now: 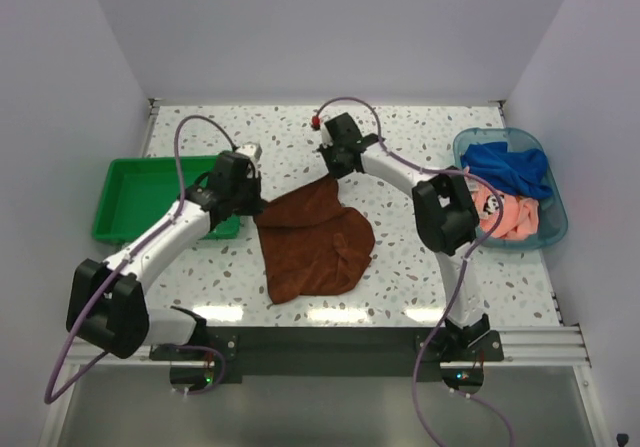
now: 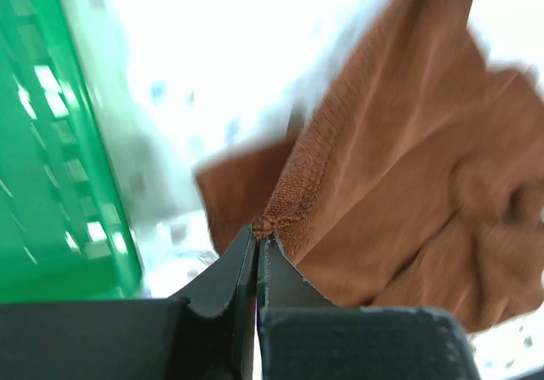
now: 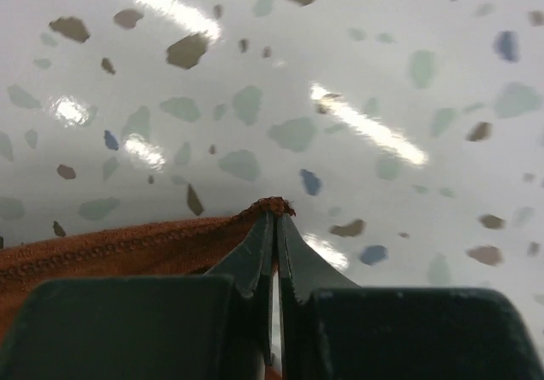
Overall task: Fold and stack the towels
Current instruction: Flatten out the crumpled towel
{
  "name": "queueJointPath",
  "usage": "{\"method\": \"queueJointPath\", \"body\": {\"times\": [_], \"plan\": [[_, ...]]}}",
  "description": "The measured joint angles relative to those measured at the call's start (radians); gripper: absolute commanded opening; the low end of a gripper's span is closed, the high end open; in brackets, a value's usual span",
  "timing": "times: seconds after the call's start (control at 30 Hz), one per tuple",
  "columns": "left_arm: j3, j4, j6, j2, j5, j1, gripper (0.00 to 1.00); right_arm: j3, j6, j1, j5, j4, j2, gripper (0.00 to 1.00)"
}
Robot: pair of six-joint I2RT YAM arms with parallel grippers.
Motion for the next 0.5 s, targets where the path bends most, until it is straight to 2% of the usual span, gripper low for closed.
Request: {"method": "queueJointPath", "body": {"times": [0.13,0.37,0.5], "plan": [[0.212,0.019,0.055,0.078,-0.066,0.003,0.0,0.022,-0.009,-0.06,0.056,-0.029,-0.099,0.0],[0.59,0.062,0.177,0.225,-0.124,0.035,0.0,0.208,-0.047,-0.131,0.131,-0.038,-0.279,0.0],[0.741,0.102,0.251,0.256,-0.124,0.039,0.0,0.294,-0.064,-0.141,0.156,-0.034,-0.364,0.0]]}}
